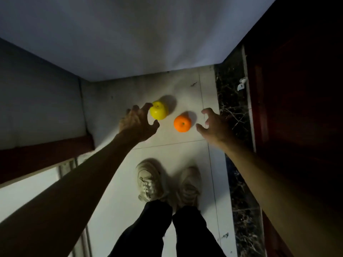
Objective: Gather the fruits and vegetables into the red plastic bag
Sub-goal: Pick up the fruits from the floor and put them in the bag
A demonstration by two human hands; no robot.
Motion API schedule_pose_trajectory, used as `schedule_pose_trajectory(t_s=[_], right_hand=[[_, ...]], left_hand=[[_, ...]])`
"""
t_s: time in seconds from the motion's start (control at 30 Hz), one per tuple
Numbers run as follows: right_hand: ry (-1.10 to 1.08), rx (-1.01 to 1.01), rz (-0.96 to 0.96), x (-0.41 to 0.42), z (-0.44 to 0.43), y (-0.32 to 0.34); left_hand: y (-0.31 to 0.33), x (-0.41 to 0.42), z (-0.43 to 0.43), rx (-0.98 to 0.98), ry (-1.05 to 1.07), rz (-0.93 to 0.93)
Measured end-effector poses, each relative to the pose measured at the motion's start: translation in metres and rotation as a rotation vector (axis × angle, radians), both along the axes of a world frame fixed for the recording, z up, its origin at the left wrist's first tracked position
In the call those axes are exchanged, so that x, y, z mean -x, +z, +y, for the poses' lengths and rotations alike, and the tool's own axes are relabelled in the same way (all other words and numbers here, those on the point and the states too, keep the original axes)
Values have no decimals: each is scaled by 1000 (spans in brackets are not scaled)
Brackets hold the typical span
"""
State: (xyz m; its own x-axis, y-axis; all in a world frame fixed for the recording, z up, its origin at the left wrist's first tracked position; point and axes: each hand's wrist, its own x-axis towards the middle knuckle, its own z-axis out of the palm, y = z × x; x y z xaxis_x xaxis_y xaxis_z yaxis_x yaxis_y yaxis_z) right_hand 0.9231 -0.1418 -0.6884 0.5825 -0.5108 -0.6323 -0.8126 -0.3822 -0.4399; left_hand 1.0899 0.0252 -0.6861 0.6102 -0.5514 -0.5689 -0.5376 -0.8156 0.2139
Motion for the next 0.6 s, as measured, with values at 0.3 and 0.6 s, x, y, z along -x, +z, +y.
schedule_pose_trajectory(t_s=[0.3, 0.6], right_hand=[[145, 3, 12, -25, 35, -152], [-46, -18, -35, -3, 44, -74]], left_hand=[[-140, -13, -28, 107, -72, 141], [-50, -2, -14, 202, 39, 184]])
